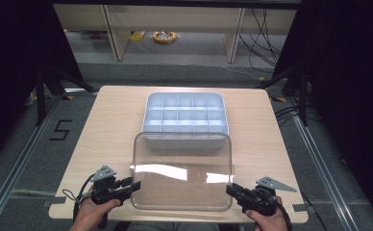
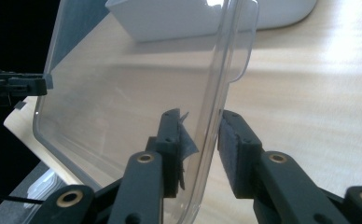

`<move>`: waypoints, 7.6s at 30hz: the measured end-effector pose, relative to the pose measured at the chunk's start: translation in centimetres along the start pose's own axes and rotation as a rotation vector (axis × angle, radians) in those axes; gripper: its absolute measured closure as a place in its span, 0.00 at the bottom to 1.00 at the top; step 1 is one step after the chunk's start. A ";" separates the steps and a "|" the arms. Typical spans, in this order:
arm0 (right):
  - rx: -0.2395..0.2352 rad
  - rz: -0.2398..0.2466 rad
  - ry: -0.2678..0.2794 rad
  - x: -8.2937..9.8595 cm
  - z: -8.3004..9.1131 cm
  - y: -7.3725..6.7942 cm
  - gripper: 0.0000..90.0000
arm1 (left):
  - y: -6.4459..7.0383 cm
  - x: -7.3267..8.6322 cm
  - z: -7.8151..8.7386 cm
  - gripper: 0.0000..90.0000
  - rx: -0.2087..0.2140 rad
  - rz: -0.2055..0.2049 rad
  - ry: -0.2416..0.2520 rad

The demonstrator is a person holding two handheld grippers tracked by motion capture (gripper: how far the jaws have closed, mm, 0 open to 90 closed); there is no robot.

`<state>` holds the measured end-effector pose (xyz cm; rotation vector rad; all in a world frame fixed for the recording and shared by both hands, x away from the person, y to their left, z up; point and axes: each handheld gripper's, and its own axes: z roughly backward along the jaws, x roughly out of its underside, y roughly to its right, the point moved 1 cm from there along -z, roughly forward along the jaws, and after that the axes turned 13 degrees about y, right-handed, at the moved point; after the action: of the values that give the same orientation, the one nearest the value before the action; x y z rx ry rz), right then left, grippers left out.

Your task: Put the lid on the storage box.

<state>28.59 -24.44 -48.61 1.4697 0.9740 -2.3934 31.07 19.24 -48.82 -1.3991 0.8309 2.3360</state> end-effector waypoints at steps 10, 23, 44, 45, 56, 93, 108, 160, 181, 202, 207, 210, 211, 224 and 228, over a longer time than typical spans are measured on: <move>0.017 0.015 0.042 -2.4 -1.2 1.1 0.78 | -0.1 -2.4 -1.6 0.65 -0.009 -0.029 0.010; 0.033 0.020 0.075 -5.7 -3.8 1.7 0.78 | -1.1 -5.4 -3.0 0.65 -0.033 -0.023 0.047; 0.090 0.006 0.146 -12.8 -8.9 3.1 0.77 | -3.1 -12.7 -7.6 0.64 -0.101 -0.003 0.105; 0.099 0.015 0.149 -13.1 -9.2 3.2 0.77 | -3.3 -13.0 -7.9 0.64 -0.104 -0.004 0.103; 0.148 0.017 0.138 -15.0 -12.4 4.3 0.76 | -5.1 -14.8 -10.8 0.64 -0.161 0.025 0.109; 0.206 -0.106 0.088 -14.7 -15.2 5.8 0.72 | -7.4 -13.5 -14.6 0.58 -0.183 0.177 0.042; 0.219 -0.073 0.077 -14.3 -16.1 6.8 0.70 | -7.1 -12.9 -14.8 0.53 -0.195 0.130 0.070; 0.234 -0.233 -0.050 -13.3 -14.6 5.6 0.65 | -6.7 -12.2 -12.5 0.49 -0.187 0.143 0.105; 0.203 -0.039 0.024 -12.2 -15.2 7.1 0.74 | -6.1 -10.4 -9.8 0.48 -0.110 0.154 0.098; 0.254 -0.025 0.057 -12.8 -15.3 7.8 0.71 | -1.2 -3.4 -5.0 0.47 0.070 0.082 0.005; 0.225 -0.030 0.070 -13.0 -13.9 7.4 0.65 | -1.1 -1.7 -3.5 0.47 0.085 0.079 -0.020; 0.221 -0.055 0.071 -12.8 -12.7 6.6 0.60 | -1.2 -1.0 -2.5 0.46 0.081 0.061 -0.032; 0.224 -0.124 0.057 -12.7 -12.2 5.9 0.58 | -1.2 -0.8 -2.3 0.45 0.080 0.065 -0.027; 0.191 -0.007 0.040 -8.5 -7.4 4.7 0.41 | -1.1 0.9 -0.5 0.37 0.042 0.028 -0.043; 0.186 -0.040 0.009 -7.2 -6.3 4.5 0.38 | -0.7 1.2 -0.1 0.34 0.037 0.009 -0.044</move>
<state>38.88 -25.41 -46.44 1.5362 0.8081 -2.5688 30.96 19.69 -50.11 -1.3267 0.8659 2.3369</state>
